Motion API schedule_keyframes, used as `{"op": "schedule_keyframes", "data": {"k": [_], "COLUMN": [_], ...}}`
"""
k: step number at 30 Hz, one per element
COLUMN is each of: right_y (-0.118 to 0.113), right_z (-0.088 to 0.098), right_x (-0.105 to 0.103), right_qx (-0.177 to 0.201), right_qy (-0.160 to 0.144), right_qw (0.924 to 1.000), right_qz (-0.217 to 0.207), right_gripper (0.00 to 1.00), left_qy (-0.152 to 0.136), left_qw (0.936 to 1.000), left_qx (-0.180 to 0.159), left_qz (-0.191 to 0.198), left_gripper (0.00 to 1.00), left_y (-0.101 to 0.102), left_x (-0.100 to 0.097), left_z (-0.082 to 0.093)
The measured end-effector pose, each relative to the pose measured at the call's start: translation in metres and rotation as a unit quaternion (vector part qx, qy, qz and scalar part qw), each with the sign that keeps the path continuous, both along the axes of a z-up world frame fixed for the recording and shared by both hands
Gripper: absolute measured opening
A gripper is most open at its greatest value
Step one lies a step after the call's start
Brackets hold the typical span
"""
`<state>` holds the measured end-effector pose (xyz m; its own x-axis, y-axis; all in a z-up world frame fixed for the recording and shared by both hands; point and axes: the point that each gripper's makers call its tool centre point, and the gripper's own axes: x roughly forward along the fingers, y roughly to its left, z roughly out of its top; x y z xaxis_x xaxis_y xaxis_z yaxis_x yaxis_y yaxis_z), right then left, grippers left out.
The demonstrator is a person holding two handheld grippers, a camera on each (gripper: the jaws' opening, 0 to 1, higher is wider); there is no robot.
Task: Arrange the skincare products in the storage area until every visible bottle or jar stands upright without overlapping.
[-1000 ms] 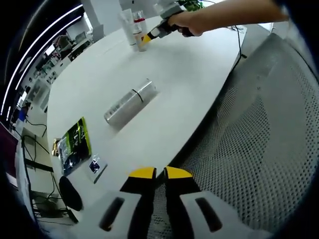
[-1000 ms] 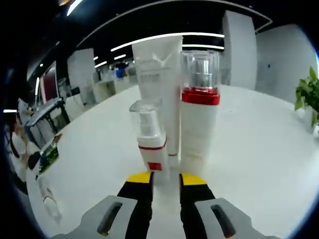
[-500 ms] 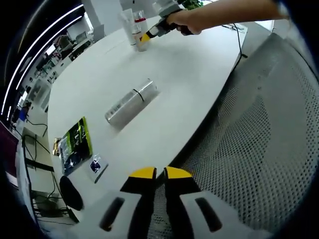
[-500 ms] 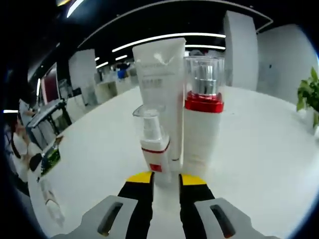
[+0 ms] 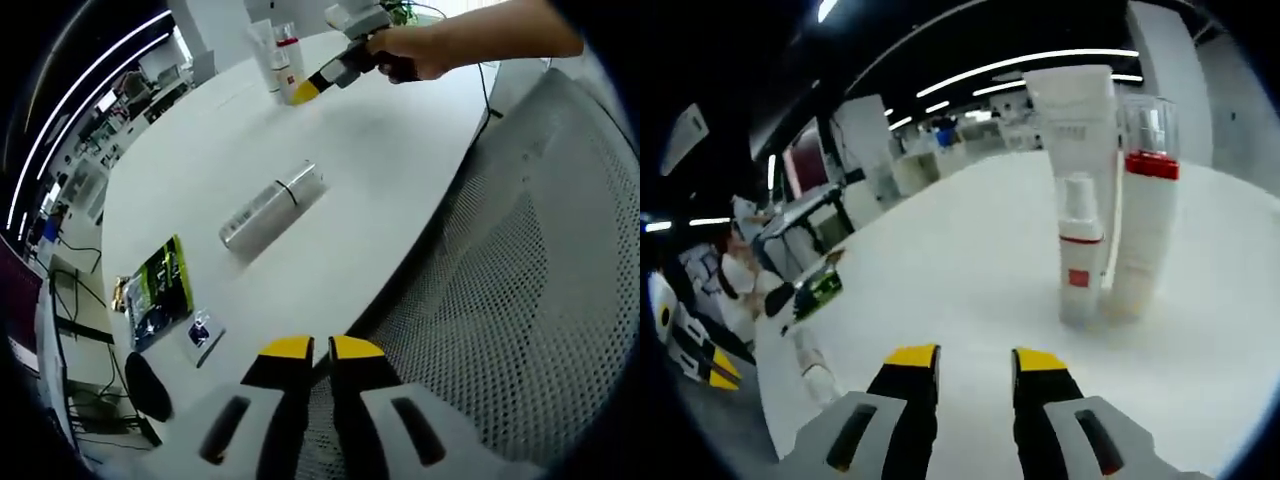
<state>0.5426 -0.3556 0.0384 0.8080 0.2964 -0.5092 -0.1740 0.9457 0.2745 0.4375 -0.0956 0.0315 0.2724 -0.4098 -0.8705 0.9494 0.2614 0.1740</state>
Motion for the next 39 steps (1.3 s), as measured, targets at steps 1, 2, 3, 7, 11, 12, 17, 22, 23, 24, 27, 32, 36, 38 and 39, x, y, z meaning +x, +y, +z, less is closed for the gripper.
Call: {"op": "schedule_keyframes", "data": {"k": [1, 2, 3, 7, 11, 12, 17, 22, 23, 24, 27, 32, 36, 38, 39], "right_y": [0.009, 0.018, 0.033, 0.070, 0.094, 0.101, 0.119, 0.129, 0.130, 0.131, 0.135, 0.139, 0.140, 0.142, 0.142], "right_z": [0.002, 0.003, 0.006, 0.008, 0.004, 0.002, -0.012, -0.020, -0.020, -0.021, -0.019, -0.026, -0.034, -0.037, -0.038], "right_x": [0.000, -0.002, -0.004, -0.011, -0.017, -0.021, -0.033, -0.041, -0.041, -0.040, -0.037, -0.037, -0.040, -0.040, -0.040], "right_qx": [0.008, 0.011, 0.018, 0.005, -0.017, -0.026, -0.069, -0.116, -0.121, -0.128, -0.146, -0.171, -0.187, -0.192, -0.194], "right_qy": [-0.001, 0.000, -0.001, 0.004, 0.015, 0.025, 0.062, 0.094, 0.097, 0.101, 0.110, 0.136, 0.159, 0.163, 0.167], "right_qw": [0.9998, 0.9992, 0.9977, 0.9882, 0.9775, 0.9730, 0.9539, 0.9352, 0.9326, 0.9305, 0.9238, 0.9103, 0.8994, 0.8969, 0.8954], "right_qz": [0.020, 0.039, 0.066, 0.153, 0.210, 0.228, 0.285, 0.321, 0.326, 0.328, 0.336, 0.352, 0.361, 0.363, 0.364], "right_gripper": [0.29, 0.31, 0.34, 0.41, 0.44, 0.44, 0.48, 0.48, 0.48, 0.49, 0.49, 0.48, 0.48, 0.48, 0.48], "left_qy": [-0.001, -0.002, -0.003, -0.009, -0.010, -0.010, -0.017, -0.026, -0.027, -0.028, -0.029, -0.031, -0.031, -0.033, -0.034], "left_qw": [1.0000, 1.0000, 1.0000, 0.9999, 0.9999, 0.9999, 0.9997, 0.9994, 0.9993, 0.9992, 0.9991, 0.9989, 0.9987, 0.9985, 0.9984], "left_qx": [-0.001, -0.001, -0.001, -0.006, -0.005, -0.004, -0.009, -0.014, -0.015, -0.016, -0.017, -0.018, -0.015, -0.017, -0.019], "left_qz": [0.001, 0.001, 0.002, 0.005, 0.008, 0.009, 0.012, 0.019, 0.021, 0.022, 0.027, 0.032, 0.037, 0.039, 0.039], "left_gripper": [0.01, 0.01, 0.01, 0.00, 0.00, 0.00, 0.00, 0.01, 0.01, 0.01, 0.01, 0.01, 0.01, 0.01, 0.01], "left_y": [0.000, 0.000, 0.000, 0.000, 0.001, 0.001, 0.001, 0.001, 0.001, 0.001, 0.002, 0.003, 0.004, 0.004, 0.003], "left_x": [0.000, 0.001, 0.001, 0.003, 0.003, 0.003, 0.006, 0.010, 0.010, 0.011, 0.012, 0.014, 0.015, 0.016, 0.016], "left_z": [0.000, 0.001, 0.001, 0.003, 0.003, 0.003, 0.006, 0.008, 0.009, 0.009, 0.009, 0.010, 0.009, 0.010, 0.011]}}
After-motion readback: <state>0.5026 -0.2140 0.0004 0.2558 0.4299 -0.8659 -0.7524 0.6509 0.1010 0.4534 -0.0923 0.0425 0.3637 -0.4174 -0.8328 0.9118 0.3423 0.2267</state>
